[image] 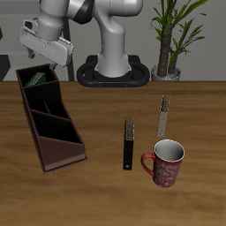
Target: Place the green book into the right desk caddy's right compartment
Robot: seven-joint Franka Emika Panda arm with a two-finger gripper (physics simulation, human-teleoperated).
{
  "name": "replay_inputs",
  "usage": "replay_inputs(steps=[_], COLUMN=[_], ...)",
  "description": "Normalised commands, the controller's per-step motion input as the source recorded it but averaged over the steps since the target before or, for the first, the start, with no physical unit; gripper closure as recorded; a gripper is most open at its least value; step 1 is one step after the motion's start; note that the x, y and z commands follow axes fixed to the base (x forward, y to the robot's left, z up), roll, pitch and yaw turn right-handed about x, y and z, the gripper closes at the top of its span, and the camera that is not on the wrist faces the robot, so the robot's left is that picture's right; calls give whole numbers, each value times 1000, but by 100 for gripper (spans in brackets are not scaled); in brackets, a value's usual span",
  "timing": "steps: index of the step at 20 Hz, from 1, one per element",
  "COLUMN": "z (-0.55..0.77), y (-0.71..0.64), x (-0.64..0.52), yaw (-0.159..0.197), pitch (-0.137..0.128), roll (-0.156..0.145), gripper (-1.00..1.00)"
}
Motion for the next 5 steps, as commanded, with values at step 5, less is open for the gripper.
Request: replay_inputs(steps=[5], z=[228], y=[189], x=[60], yaw=[22], pitch=[-11], roll=[23], gripper=[-100])
